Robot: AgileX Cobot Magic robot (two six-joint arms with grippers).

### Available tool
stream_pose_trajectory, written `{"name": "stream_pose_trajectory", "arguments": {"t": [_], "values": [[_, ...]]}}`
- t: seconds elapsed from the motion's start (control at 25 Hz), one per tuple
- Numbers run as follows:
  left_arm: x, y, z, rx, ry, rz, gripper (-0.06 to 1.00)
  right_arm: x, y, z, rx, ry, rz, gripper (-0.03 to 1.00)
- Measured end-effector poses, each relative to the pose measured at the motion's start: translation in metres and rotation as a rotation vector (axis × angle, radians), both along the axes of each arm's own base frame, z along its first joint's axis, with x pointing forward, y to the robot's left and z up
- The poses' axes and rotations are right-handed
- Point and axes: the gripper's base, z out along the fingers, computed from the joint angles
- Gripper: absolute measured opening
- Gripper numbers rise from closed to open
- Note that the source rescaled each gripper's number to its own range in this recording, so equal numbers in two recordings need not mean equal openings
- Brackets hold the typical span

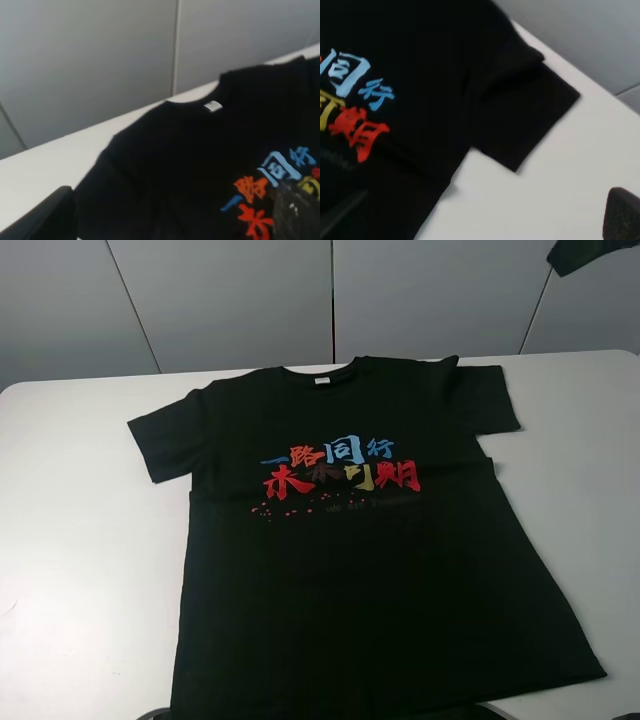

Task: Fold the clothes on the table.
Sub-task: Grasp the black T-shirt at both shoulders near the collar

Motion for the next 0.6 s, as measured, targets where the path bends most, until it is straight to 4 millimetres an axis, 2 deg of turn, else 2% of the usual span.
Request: {"name": "stream_pose_trajectory", "arguments": {"t": [0.12,0.28,0.6], "values": [[0.023,-0.014,-0.006,0.031,0.024,-0.099,1.00,0.023,0.006,-0.028,-0.048,0.078,0.072,1.00],[0.045,-0.039,-0.021,0.088,0.063,-0.215,1.00,0.041,0.009,-0.060,-0.099,0.159,0.158,1.00],[0.079,-0.080,-0.071,0.290,0.168,-0.374,1.00,0.058,0.012,-0.089,-0.182,0.192,0.338,1.00]]}}
